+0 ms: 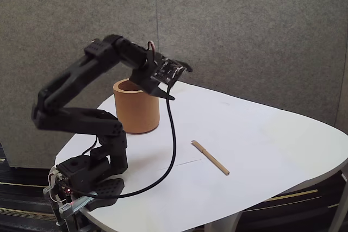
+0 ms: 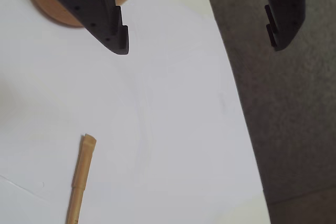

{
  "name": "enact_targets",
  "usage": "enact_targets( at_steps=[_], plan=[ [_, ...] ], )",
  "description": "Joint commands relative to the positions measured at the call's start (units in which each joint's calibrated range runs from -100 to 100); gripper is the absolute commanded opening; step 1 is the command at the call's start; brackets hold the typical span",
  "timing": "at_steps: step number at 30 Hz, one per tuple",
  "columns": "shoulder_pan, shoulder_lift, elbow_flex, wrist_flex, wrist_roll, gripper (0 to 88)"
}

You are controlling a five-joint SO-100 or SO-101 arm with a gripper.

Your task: Grab the pen and put it in the pen holder.

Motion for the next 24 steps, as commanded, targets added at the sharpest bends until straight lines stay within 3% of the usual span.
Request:
enact_targets(
  at_steps=[1,11,24],
  plan=[
    [3.2,18.5,-14.6,-0.4,-0.1,38.2],
    [12.3,46.4,-22.3,-0.3,-0.1,38.1],
    [13.9,60.6,-26.6,-0.4,0.0,38.1]
  ],
)
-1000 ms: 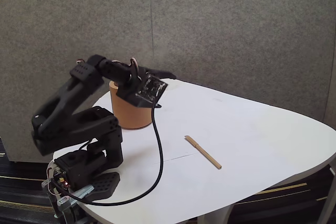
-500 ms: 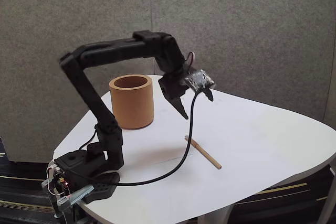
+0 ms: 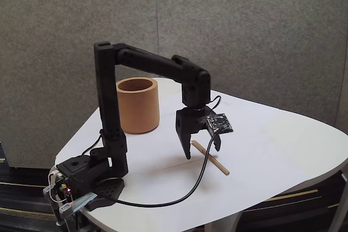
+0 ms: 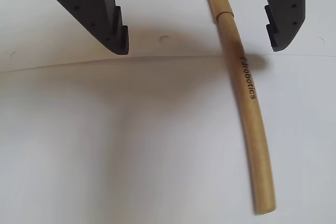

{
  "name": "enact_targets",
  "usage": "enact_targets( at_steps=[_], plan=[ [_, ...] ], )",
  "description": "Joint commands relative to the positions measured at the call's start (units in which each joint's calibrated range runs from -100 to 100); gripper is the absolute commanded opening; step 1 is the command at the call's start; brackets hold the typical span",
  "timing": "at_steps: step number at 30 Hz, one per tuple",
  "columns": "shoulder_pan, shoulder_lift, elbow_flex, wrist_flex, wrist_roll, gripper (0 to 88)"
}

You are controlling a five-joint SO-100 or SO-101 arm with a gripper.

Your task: Grab the pen and put it in the pen holder.

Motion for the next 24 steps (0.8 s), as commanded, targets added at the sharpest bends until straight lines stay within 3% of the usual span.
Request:
enact_targets(
  at_steps=[1,19,22,24],
  plan=[
    [0.1,2.7,-7.2,0.2,-0.1,38.1],
    [0.1,12.0,-8.9,0.4,-0.1,37.1],
    [0.1,12.4,-8.9,0.4,0.2,26.7],
    [0.1,12.4,-8.9,0.4,0.2,11.5]
  ],
)
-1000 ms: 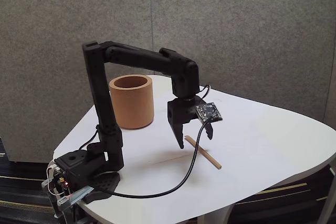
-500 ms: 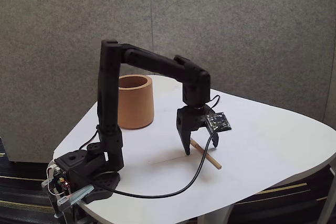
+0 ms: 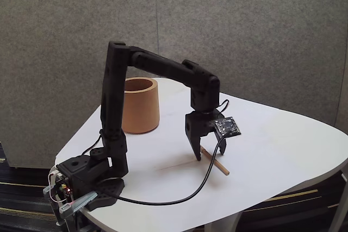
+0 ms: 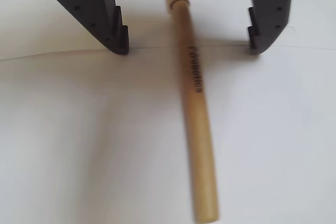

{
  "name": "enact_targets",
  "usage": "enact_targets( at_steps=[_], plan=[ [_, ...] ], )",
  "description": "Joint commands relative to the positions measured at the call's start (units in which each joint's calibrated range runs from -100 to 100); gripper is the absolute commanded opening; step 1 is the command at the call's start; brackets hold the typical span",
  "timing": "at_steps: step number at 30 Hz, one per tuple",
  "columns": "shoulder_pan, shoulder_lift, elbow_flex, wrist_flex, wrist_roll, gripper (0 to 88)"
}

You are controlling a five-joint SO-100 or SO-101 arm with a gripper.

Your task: Grab the pen and put it in the pen holder.

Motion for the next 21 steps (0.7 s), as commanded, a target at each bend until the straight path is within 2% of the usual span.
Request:
enact_targets(
  at_steps=[1,21],
  plan=[
    [0.0,0.3,-0.2,0.6,0.2,1.0],
    [2.3,-0.2,-1.0,0.9,0.2,0.8]
  ],
)
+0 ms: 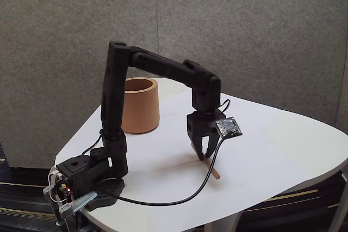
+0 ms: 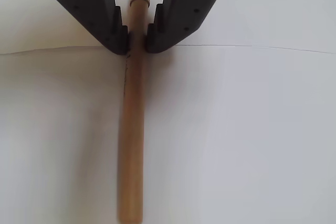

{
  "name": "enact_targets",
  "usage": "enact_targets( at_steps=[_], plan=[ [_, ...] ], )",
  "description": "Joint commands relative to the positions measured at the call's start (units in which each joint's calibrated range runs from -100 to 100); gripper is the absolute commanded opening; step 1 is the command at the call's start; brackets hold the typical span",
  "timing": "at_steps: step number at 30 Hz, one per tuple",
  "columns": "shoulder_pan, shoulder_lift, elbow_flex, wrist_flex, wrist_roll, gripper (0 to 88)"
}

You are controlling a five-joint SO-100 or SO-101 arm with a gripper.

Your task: Grab the pen and put it in the pen holder.

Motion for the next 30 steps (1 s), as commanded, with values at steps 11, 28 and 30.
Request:
enact_targets(
  at_steps=[11,28,30],
  plan=[
    [2.5,-9.9,-17.0,5.0,0.2,0.8],
    [-10.7,-25.2,-44.8,5.8,10.4,0.8],
    [-13.6,-27.5,-44.8,5.6,13.7,0.8]
  ],
)
